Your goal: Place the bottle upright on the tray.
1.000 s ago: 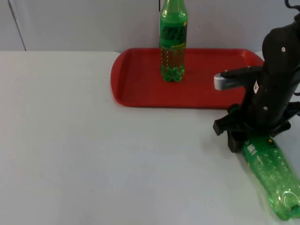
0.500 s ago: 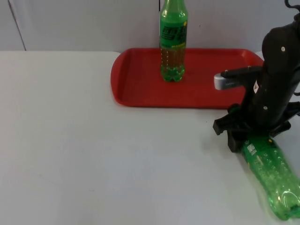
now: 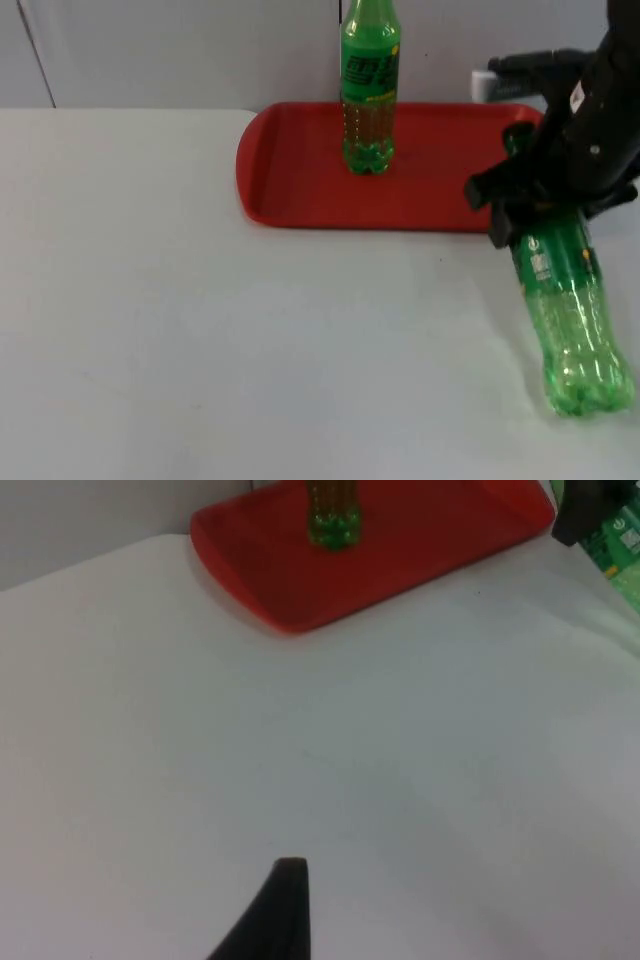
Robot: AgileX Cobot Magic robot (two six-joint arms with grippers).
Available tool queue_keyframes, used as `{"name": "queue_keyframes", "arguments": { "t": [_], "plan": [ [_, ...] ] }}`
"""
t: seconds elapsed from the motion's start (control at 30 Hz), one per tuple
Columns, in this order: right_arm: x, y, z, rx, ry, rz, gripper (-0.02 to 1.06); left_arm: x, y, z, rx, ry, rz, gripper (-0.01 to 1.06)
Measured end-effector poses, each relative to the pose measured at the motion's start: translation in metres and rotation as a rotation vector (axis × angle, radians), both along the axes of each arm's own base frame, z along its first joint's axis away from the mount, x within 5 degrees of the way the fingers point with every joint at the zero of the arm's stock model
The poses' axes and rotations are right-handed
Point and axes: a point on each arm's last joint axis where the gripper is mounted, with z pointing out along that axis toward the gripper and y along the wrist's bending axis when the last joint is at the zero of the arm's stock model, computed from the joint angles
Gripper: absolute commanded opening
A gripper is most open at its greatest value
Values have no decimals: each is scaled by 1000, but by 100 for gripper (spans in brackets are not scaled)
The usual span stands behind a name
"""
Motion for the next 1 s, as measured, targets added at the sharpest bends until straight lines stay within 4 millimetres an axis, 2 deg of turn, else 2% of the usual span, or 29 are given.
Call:
{"name": "queue_keyframes", "arguments": {
  "t": [0.07,0.17,0.2,0.3,0.33,0.43,0.47,0.5,0.63,0.77,1.0],
  "plan": [
    [-1,0,6,4,-14,3,0,0,0,0,0,0,0,105],
    [-4,-4,37,18,-101,20,0,0,0,0,0,0,0,105],
    [-4,-4,37,18,-101,20,0,0,0,0,0,0,0,105],
    [-7,-7,69,43,-217,40,0,0,0,0,0,0,0,105],
    [-7,-7,69,43,-217,40,0,0,0,0,0,0,0,105],
    [-13,-11,107,73,-376,70,0,0,0,0,0,0,0,105],
    [-14,-12,116,75,-424,84,0,0,0,0,0,0,0,105],
    [-14,-12,116,75,-424,84,0,0,0,0,0,0,0,105],
    [-18,-16,151,78,-619,138,0,0,0,0,0,0,0,105],
    [-18,-16,167,66,-742,175,0,0,0,0,0,0,0,105],
    [-13,-18,177,97,-859,175,0,0,0,0,0,0,0,105]
  ]
}}
